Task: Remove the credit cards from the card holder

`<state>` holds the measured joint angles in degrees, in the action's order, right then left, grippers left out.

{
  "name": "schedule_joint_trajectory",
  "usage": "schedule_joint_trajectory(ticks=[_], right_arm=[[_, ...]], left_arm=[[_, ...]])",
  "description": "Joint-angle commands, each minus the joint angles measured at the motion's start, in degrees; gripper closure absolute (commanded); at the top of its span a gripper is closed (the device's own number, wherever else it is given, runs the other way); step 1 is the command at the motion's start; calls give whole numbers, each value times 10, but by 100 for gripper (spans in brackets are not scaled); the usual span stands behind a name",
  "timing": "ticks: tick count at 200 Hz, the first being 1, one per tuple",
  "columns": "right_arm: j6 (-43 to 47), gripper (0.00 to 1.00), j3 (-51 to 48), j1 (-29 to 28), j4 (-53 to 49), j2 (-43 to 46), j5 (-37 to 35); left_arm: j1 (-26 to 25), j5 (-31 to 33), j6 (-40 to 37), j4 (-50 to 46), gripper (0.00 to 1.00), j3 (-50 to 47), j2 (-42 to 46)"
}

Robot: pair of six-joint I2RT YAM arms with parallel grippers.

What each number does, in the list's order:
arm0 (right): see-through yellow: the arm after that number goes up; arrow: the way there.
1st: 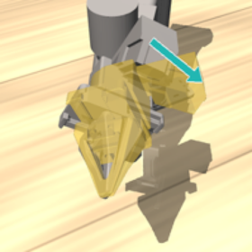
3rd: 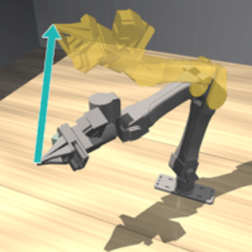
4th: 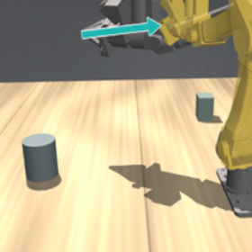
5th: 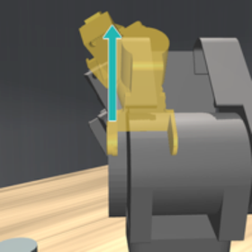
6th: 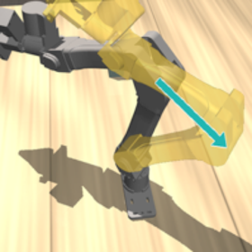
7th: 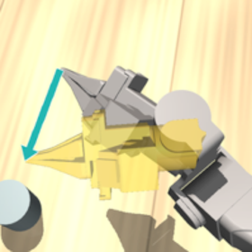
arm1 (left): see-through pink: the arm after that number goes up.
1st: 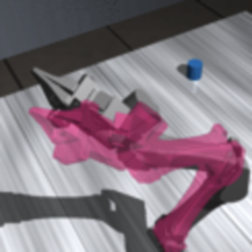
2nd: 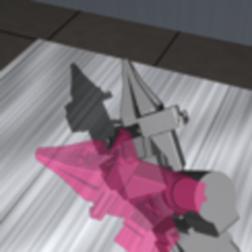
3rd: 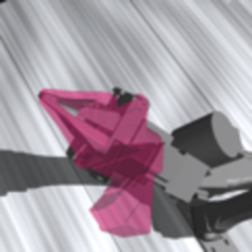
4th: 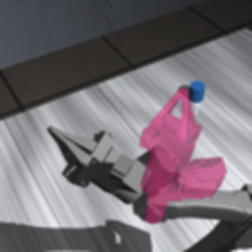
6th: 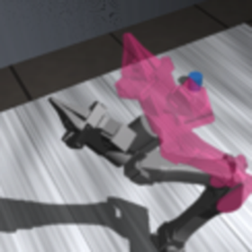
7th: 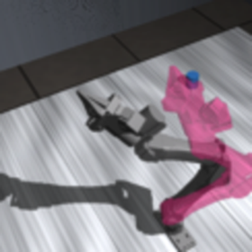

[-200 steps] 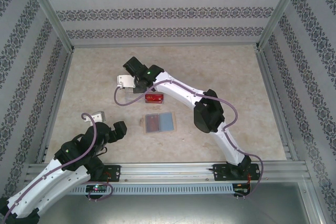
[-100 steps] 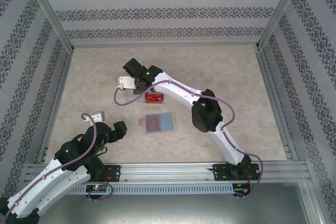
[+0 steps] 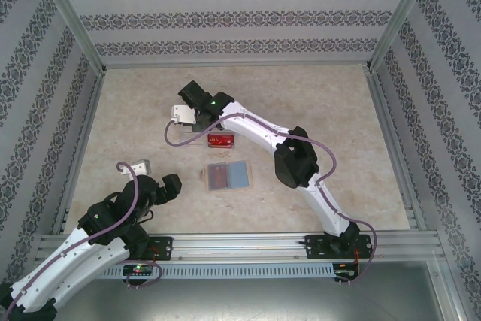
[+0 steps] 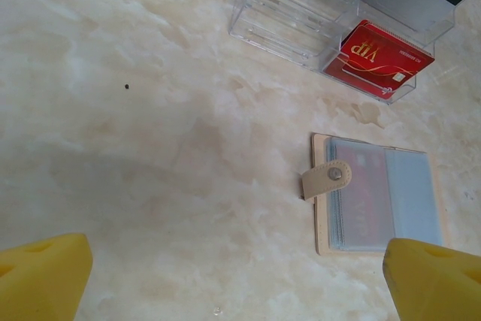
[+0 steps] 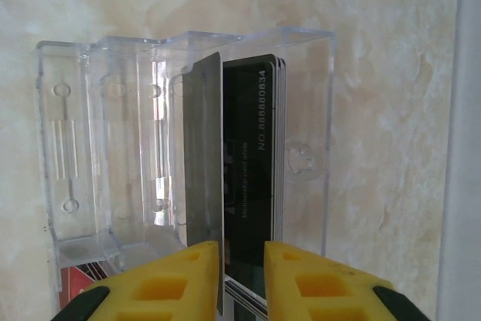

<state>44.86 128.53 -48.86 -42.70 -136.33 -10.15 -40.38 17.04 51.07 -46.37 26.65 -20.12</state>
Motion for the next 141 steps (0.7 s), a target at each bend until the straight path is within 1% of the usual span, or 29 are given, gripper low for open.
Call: schedule_joint_trajectory(ticks=[1, 25, 40, 82, 117, 141], right_arm=[[-16, 71, 18, 3, 16, -12, -27], [-21, 71, 20, 4, 20, -14, -31], [-22, 68, 21, 4, 25, -16, -38], [-52, 68, 51, 13, 24, -32, -61], [-73, 67, 16, 14, 42, -1, -34], [-115, 65, -21, 14, 66, 39, -10]], left_arm=[[4, 11, 1, -18, 0, -7, 7], [4, 10, 1, -18, 0, -9, 6], [4, 9, 1, -17, 0, -9, 7], [4, 6, 0, -17, 0, -9, 9], [4, 3, 0, -16, 0, -10, 10], [4, 0, -2, -14, 0, -10, 10]])
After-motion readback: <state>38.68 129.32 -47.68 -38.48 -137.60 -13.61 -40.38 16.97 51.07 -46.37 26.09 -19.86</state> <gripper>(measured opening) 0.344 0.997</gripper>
